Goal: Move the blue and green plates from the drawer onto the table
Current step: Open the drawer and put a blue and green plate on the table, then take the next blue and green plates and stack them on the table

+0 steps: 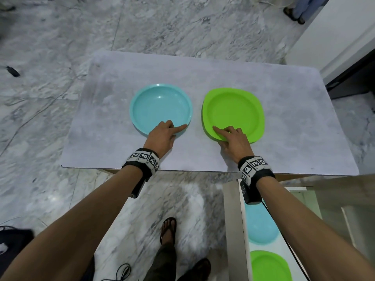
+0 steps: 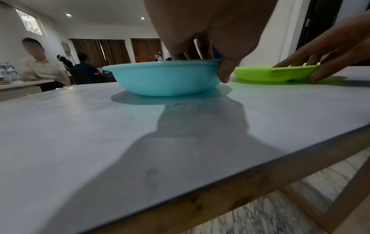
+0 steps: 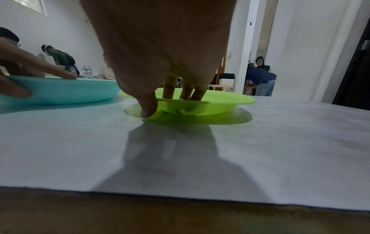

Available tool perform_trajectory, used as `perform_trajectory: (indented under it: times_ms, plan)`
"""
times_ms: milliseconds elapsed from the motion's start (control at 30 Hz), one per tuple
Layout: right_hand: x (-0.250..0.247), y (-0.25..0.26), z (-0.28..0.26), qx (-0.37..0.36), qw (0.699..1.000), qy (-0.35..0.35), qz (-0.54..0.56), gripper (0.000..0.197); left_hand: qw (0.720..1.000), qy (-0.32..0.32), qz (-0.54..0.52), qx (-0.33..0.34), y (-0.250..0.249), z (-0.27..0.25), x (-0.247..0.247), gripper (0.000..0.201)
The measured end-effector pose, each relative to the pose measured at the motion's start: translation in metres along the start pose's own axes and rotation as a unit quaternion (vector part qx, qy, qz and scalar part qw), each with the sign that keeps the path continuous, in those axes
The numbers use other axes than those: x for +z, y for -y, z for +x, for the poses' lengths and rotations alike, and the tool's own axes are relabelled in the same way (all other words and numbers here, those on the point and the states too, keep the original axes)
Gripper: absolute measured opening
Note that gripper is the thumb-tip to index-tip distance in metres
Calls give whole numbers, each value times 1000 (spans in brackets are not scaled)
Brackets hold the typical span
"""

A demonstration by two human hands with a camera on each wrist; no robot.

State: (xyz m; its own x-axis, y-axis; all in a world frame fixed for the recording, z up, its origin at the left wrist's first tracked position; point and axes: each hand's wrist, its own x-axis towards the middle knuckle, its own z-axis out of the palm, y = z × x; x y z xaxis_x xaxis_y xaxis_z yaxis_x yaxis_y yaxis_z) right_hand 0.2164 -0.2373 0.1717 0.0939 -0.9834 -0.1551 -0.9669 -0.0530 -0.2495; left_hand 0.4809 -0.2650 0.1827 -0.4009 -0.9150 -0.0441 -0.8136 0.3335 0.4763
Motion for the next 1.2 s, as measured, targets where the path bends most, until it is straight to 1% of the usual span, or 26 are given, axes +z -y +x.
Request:
perform_trajectory:
  times_ms: [67, 133, 200, 267, 400, 467, 533, 633, 700, 800, 867, 967, 1067, 1133, 1200]
  plan:
    - [-1, 1, -2, 5, 1000, 3, 3, 59, 1000, -1, 28, 8, -1, 0, -2, 49]
    - [-4, -1, -7, 12, 1000, 1, 2, 63, 998, -19, 53, 12, -6, 0, -4, 55]
    - [-10, -4, -16, 27, 999, -23, 13, 68, 998, -41, 48, 17, -19, 3, -5, 59]
    - [-16, -10, -29, 50, 997, -57, 23, 73, 998, -42, 18, 31, -42, 9, -3, 62]
    - [-25, -37, -73, 119, 989, -89, 28, 76, 995, 16, -36, 89, -105, 18, 22, 63]
    - [-21, -60, -108, 165, 980, -105, 44, 75, 990, 55, -40, 121, -143, 18, 44, 61]
    - [-10, -87, -152, 226, 964, -120, 71, 73, 981, 107, -48, 158, -181, 13, 72, 59]
    - [23, -123, -234, 347, 926, -107, 99, 70, 951, 199, -54, 229, -232, -3, 129, 58]
    - [55, -140, -291, 420, 896, -88, 117, 71, 929, 259, -35, 264, -261, -18, 170, 59]
    - [111, -155, -366, 512, 844, -48, 155, 72, 883, 369, 55, 285, -294, -39, 234, 62]
    - [149, -162, -405, 558, 810, -14, 177, 73, 850, 415, 107, 307, -311, -49, 277, 62]
    - [199, -175, -446, 595, 777, 21, 205, 74, 807, 453, 172, 337, -324, -53, 339, 63]
    - [241, -193, -469, 613, 756, 24, 228, 73, 780, 467, 221, 352, -330, -47, 396, 67]
    - [264, -209, -475, 623, 746, 22, 234, 75, 770, 463, 243, 365, -332, -38, 431, 70]
    - [284, -225, -475, 630, 738, 22, 240, 77, 769, 460, 245, 369, -332, -29, 461, 77]
